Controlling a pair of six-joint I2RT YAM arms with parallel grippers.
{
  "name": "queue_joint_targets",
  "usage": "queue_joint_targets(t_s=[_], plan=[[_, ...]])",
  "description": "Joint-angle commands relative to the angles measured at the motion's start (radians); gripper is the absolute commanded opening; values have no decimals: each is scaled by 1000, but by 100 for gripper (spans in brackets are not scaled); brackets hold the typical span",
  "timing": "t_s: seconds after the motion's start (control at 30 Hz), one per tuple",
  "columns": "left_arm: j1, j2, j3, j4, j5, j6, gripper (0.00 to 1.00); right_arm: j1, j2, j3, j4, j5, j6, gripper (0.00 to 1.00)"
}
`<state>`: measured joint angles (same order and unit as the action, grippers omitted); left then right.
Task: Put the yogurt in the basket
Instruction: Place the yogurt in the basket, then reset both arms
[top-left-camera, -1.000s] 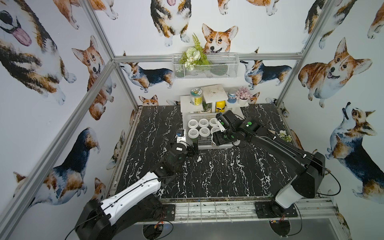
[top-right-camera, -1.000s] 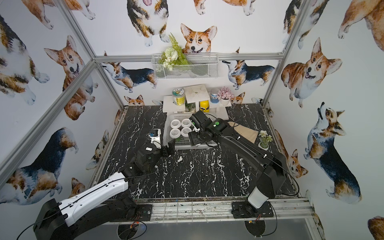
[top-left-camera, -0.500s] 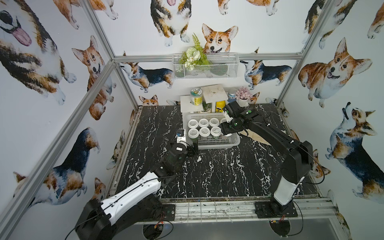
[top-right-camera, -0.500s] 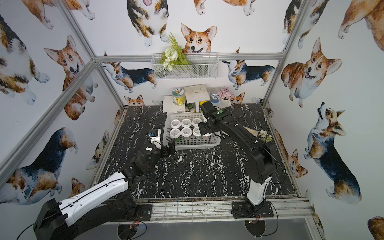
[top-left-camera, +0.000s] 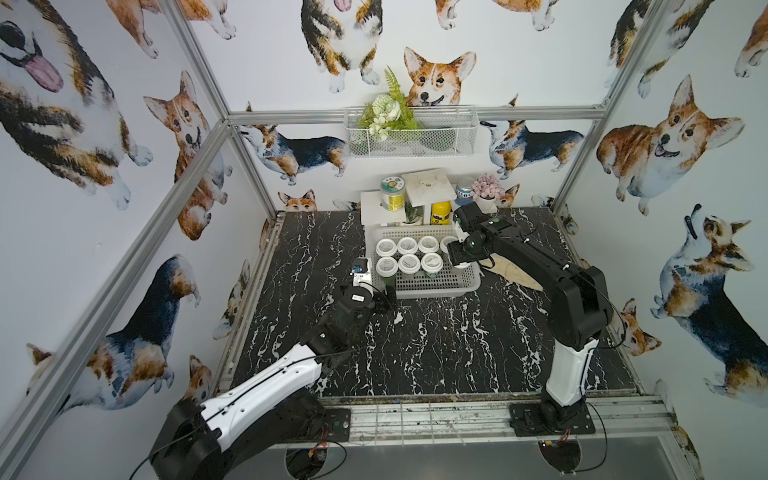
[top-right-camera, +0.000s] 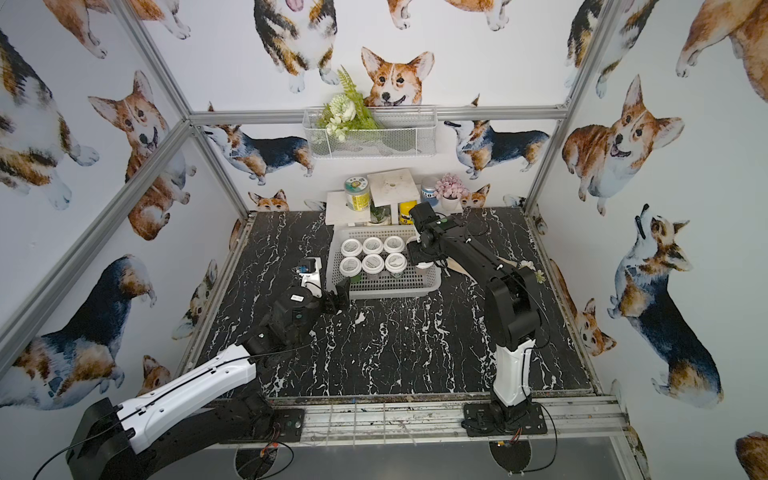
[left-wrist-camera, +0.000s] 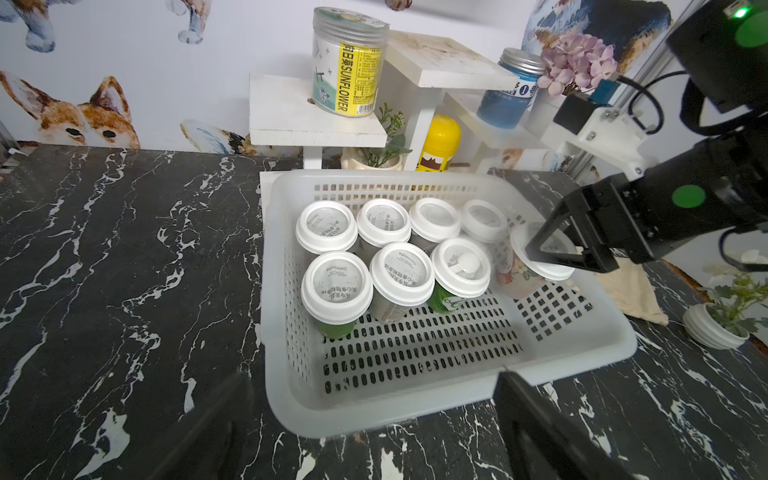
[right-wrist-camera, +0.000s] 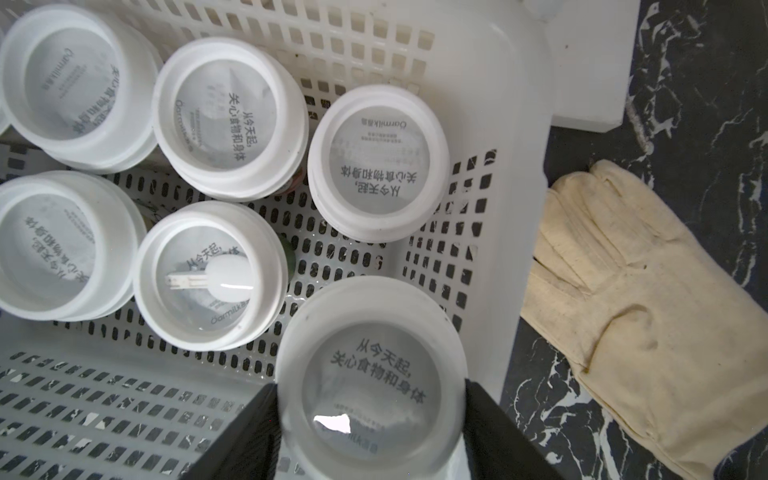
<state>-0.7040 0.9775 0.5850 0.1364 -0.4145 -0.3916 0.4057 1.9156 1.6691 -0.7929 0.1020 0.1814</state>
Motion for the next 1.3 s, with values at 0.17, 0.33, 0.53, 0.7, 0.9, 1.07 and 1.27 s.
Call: queue_joint_targets(t_s=[0.17, 0.33, 0.53, 0.7, 0.9, 1.07, 1.27], plan=[[1, 1, 3, 23, 0, 7, 96, 0, 40, -50, 126, 1, -4, 70], [1, -2, 0, 24, -1, 7, 96, 0, 46, -75, 159, -1, -5, 71], [1, -7, 1, 24, -4, 7, 96, -1, 36, -83, 176, -2, -11, 79], [19, -63, -16, 35, -51, 17, 100, -1, -21, -91, 174, 6, -2, 100], [179, -165, -15, -18, 73, 46, 100, -1, -204, -150, 232, 62, 4, 100], [312, -192, -18, -57, 32, 62, 100, -5, -431, -357, 423, 185, 9, 99], [324, -127, -137, 172, -159, 247, 100, -86, -681, -809, 831, 238, -115, 99]])
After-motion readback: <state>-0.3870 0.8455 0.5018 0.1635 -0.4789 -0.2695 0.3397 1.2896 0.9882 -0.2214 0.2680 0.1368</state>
